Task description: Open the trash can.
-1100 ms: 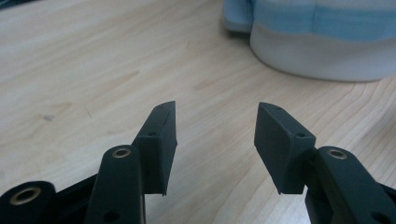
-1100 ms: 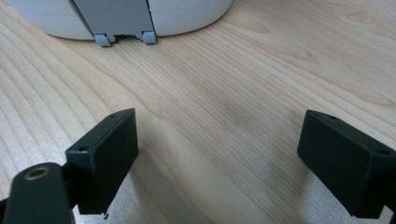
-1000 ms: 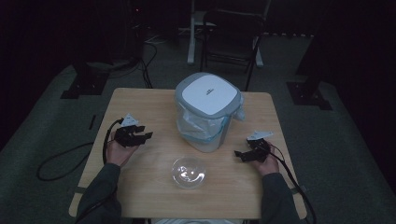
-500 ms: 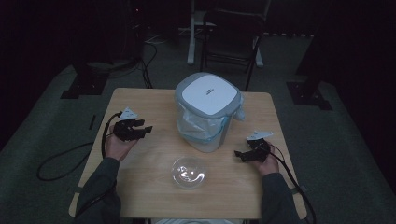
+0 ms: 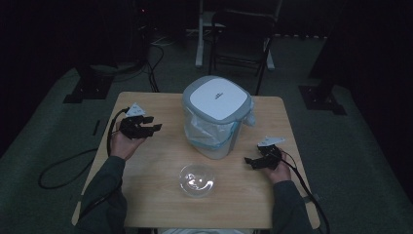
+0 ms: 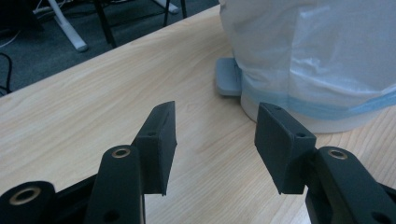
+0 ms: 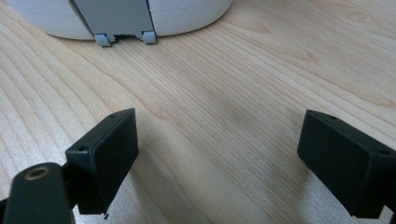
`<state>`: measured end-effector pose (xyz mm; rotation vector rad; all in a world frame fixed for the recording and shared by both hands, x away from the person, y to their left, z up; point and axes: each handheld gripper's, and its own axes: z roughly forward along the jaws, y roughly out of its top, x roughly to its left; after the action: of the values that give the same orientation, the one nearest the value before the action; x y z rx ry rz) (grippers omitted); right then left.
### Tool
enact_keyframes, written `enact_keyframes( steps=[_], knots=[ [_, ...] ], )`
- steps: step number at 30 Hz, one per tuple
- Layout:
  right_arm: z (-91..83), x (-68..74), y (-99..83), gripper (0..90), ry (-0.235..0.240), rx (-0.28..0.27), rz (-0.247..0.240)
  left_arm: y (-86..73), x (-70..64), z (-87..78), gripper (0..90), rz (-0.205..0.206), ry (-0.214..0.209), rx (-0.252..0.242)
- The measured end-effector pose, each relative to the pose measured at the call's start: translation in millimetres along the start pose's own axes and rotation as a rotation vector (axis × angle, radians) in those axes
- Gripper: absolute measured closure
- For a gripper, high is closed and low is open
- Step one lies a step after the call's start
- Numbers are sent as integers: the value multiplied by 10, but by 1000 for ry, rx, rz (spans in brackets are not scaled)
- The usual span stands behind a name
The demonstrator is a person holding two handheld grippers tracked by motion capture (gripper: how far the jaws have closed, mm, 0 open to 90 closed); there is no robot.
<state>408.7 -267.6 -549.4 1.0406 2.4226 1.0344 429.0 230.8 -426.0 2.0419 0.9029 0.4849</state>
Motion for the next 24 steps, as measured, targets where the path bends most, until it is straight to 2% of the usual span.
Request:
enact_keyframes(
  steps=[24],
  knots=[
    [0,0,0,116,0,1,0,465,-15,-16,511,61,-18,-10]
  ],
)
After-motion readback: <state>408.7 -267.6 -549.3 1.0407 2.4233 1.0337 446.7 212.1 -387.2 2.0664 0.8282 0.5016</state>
